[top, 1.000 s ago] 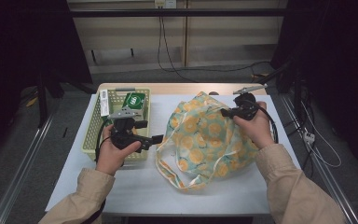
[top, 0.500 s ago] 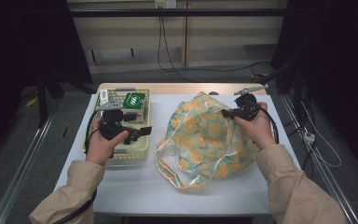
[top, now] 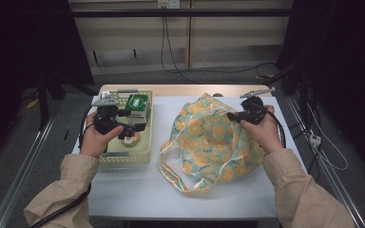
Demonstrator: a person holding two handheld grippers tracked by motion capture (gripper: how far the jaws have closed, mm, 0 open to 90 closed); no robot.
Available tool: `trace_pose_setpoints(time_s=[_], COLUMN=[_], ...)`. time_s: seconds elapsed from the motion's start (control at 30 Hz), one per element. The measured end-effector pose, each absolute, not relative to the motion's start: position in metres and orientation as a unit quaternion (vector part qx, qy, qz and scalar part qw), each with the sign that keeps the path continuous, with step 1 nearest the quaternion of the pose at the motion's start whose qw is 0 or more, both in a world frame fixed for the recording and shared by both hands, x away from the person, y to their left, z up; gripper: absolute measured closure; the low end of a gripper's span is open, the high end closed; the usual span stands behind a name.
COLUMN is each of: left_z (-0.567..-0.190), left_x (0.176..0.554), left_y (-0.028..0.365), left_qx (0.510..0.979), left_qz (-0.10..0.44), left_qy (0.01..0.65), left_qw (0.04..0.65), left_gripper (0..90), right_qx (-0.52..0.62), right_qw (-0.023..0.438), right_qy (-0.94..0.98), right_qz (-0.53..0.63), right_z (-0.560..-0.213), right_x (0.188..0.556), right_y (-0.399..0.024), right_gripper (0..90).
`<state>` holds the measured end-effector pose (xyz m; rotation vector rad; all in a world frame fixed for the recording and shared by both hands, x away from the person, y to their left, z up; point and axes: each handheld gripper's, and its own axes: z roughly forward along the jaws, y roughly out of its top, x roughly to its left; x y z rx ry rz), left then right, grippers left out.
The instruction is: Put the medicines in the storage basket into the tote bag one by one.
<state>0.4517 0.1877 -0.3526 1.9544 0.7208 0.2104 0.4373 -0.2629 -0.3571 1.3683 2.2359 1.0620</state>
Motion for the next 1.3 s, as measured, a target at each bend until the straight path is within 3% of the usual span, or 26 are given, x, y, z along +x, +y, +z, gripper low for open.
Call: trace_pose_setpoints(time_s=[1.0,1.2,1.3], left_z=[-0.405,-0.414,-0.414], left_x=[0.5,0.499,0.497], left_y=[0.198,0.192,0.189], left_qx=[0.837,0.87,0.864], left_qz=[0.083,0.102,0.109], left_qy=[0.335,0.287,0.289], left_qw=[0.425,0.389,0.398], left_gripper=[8.4,7.8,6.5], right_qx=[0.477,0.477,0.477], right_qw=[0.152,0.152,0.151], right_qy=[0.786,0.786,0.786], right_qz=[0.363,0.362,0.362], right_z=[-0.367,-0.367,-0.367], right_x=[0.439,0.439,0.439], right_y=[-0.258,-0.259,-0.259], right_gripper=[90.0,90.0,90.0])
